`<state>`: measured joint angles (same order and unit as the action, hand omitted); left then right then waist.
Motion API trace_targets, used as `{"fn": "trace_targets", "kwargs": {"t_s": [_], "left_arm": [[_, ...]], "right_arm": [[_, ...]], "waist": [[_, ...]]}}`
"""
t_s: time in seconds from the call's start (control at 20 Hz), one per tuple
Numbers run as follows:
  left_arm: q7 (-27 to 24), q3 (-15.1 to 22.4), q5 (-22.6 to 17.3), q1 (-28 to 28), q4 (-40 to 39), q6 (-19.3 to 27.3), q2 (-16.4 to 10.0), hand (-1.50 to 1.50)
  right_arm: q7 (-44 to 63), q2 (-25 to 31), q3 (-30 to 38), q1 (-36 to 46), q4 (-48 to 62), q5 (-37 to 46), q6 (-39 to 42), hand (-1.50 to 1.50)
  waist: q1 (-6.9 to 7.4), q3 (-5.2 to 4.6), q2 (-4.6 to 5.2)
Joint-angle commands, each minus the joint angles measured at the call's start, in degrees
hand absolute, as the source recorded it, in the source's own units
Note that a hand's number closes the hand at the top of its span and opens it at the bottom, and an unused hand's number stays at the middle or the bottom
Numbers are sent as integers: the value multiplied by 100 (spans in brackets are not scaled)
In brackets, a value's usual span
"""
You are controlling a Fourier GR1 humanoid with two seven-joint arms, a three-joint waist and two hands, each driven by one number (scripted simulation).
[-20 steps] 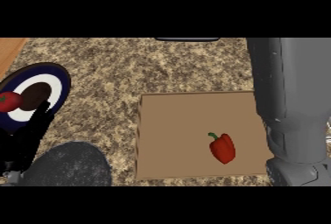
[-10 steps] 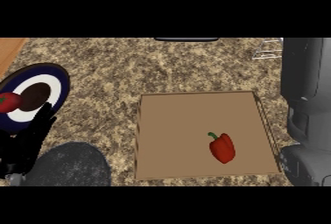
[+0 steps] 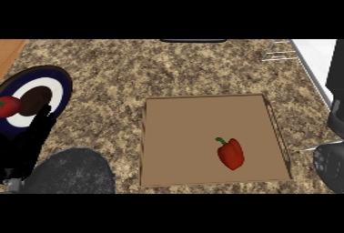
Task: Pick the cupcake from the tray and place it in the tiered shelf
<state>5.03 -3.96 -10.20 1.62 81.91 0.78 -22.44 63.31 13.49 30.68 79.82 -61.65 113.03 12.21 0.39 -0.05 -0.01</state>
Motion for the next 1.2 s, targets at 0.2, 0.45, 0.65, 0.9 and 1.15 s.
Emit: {"fn": "trace_targets", "kwargs": {"t_s": [0.2, 0.45, 0.65, 0.9, 1.15], "left_arm": [[-109, -144, -80, 52, -67, -213, -49, 0], [19, -105, -4, 86, 37, -148, 49, 0], [-167, -141, 99, -75, -294, -118, 156, 0], [-74, -366, -48, -150, -297, -320, -94, 0], [-89, -201, 123, 125, -26, -219, 182, 0]], "right_arm": [[244, 488, 450, -424, 93, 56, 287, 150], [-163, 953, 813, -561, 111, -332, -297, 150], [163, 610, 814, -967, -118, -427, -573, 150], [307, 881, 1229, -1482, -202, -438, -1102, -150], [-34, 846, 1103, -1876, -157, -694, -648, -150]], "waist": [[-21, 3, 1], [11, 6, 11], [-12, 3, 6], [-4, 6, 20], [1, 5, -1]]}}
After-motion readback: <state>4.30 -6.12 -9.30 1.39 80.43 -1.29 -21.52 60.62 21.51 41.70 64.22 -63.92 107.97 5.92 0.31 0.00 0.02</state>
